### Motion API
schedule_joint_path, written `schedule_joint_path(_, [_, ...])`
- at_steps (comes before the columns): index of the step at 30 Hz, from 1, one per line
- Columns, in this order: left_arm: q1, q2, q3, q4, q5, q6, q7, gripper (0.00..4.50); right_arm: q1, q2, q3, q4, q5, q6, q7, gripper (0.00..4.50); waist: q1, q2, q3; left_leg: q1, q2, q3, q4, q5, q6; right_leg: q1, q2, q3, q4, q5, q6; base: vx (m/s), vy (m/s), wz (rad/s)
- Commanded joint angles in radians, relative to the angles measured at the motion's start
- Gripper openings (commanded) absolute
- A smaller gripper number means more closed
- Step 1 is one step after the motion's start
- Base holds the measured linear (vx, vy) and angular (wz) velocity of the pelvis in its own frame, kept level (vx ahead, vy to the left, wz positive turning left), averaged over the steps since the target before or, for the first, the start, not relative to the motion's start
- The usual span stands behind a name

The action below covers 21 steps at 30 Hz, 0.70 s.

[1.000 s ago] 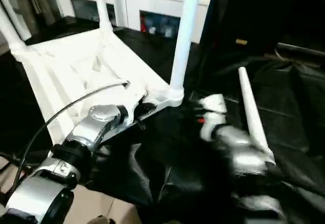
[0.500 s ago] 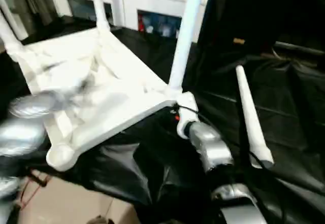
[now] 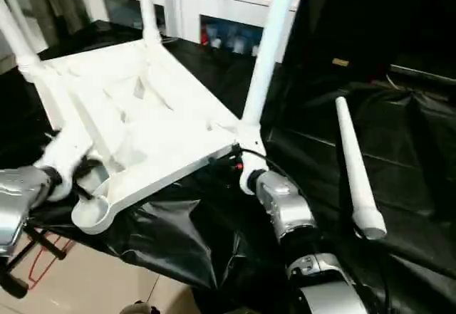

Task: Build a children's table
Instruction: Rotate table base

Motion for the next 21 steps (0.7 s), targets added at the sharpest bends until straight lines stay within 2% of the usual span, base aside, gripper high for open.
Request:
schedule_joint_path(1, [0.012,0.010,-0.043,-0.026,-0.029,0.025,-0.057,0.00,-0.022,-0.006,-0.005,-0.005,0.008,-0.008,0.005,3.21,-0.001,0.027,-0.070,0.014,0.019,-0.003,-0.062,-0.188,-0.017,0.053,-0.070,0.050,-0.058,-0.059,-0.197,0.000,0.000,0.00])
schedule_joint_path(2, [0.006,0.013,-0.070,-0.036,-0.056,0.037,-0.102,0.00,-0.025,-0.009,-0.010,-0.003,0.007,-0.007,0.003,3.08,0.000,0.046,-0.071,0.016,0.018,-0.005,-0.060,-0.188,-0.022,0.052,-0.070,0.049,-0.055,-0.047,-0.203,0.000,0.000,0.00])
schedule_joint_path(3, [0.005,0.014,-0.074,-0.038,-0.059,0.039,-0.107,0.00,-0.025,-0.009,-0.011,-0.003,0.007,-0.007,0.002,3.08,-0.003,0.036,-0.068,0.018,0.018,-0.002,-0.061,-0.203,-0.024,0.051,-0.067,0.049,-0.060,-0.052,-0.206,0.000,0.000,0.00])
schedule_joint_path(4, [0.003,0.015,-0.085,-0.044,-0.068,0.046,-0.126,0.00,-0.026,-0.011,-0.013,-0.001,0.007,-0.008,0.001,2.97,-0.003,0.034,-0.069,0.017,0.017,-0.002,-0.061,-0.204,-0.024,0.053,-0.066,0.049,-0.059,-0.051,-0.207,0.000,0.000,0.00])
schedule_joint_path(8, [-0.020,-0.009,-0.150,-0.075,-0.109,0.054,-0.218,0.00,-0.029,-0.025,-0.022,0.002,0.005,-0.011,-0.009,2.66,-0.001,0.039,-0.067,0.018,0.017,-0.002,-0.062,-0.221,-0.027,0.053,-0.070,0.051,-0.063,-0.096,-0.205,0.000,0.000,0.00])
schedule_joint_path(10, [-0.051,-0.051,-0.182,-0.065,-0.119,0.045,-0.231,0.00,-0.025,-0.035,-0.026,-0.009,0.004,-0.007,-0.012,2.41,0.000,0.037,-0.068,0.019,0.017,0.000,-0.060,-0.210,-0.027,0.055,-0.069,0.052,-0.063,-0.088,-0.204,0.000,0.000,0.00])
schedule_joint_path(13, [-0.088,-0.098,-0.215,-0.036,-0.124,0.026,-0.233,0.00,-0.014,-0.047,-0.031,-0.032,0.004,0.003,-0.017,2.26,-0.001,0.035,-0.070,0.013,0.014,0.000,-0.057,-0.183,-0.021,0.061,-0.068,0.051,-0.060,-0.057,-0.203,0.000,0.000,0.00])
schedule_joint_path(14, [-0.099,-0.117,-0.224,-0.022,-0.122,0.013,-0.230,0.00,-0.009,-0.051,-0.033,-0.043,0.005,0.007,-0.017,2.11,-0.002,0.040,-0.071,0.012,0.013,-0.001,-0.056,-0.171,-0.019,0.063,-0.068,0.051,-0.058,-0.047,-0.200,0.000,0.000,0.00])
schedule_joint_path(15, [-0.110,-0.135,-0.232,-0.007,-0.117,0.001,-0.223,0.00,-0.002,-0.057,-0.034,-0.057,0.004,0.013,-0.020,2.02,-0.005,0.035,-0.071,0.009,0.012,0.000,-0.055,-0.165,-0.014,0.066,-0.068,0.050,-0.060,-0.041,-0.198,0.000,0.000,0.00])
schedule_joint_path(16, [-0.134,-0.180,-0.251,0.030,-0.110,-0.033,-0.208,0.00,0.019,-0.073,-0.037,-0.097,0.001,0.026,-0.022,1.97,-0.006,0.036,-0.072,0.009,0.010,0.001,-0.053,-0.157,-0.008,0.066,-0.066,0.050,-0.062,-0.037,-0.193,0.000,0.000,0.00])
schedule_joint_path(17, [-0.134,-0.180,-0.251,0.030,-0.110,-0.033,-0.208,0.00,0.019,-0.073,-0.037,-0.097,0.001,0.026,-0.022,1.92,-0.006,0.036,-0.072,0.009,0.010,0.001,-0.053,-0.157,-0.008,0.066,-0.066,0.050,-0.062,-0.037,-0.193,0.000,0.000,0.00])
schedule_joint_path(18, [-0.146,-0.206,-0.257,0.050,-0.109,-0.047,-0.197,0.00,0.032,-0.083,-0.039,-0.121,0.000,0.035,-0.025,1.80,-0.003,0.041,-0.075,0.013,0.011,0.001,-0.049,-0.148,-0.002,0.064,-0.067,0.051,-0.059,-0.027,-0.196,0.000,0.000,0.00])
schedule_joint_path(21, [-0.166,-0.269,-0.277,0.082,-0.111,-0.072,-0.185,0.00,0.076,-0.121,-0.055,-0.209,-0.002,0.078,-0.039,1.52,0.001,0.036,-0.075,0.007,0.011,0.002,-0.049,-0.137,0.015,0.070,-0.068,0.051,-0.063,-0.047,-0.184,0.000,0.000,0.00])
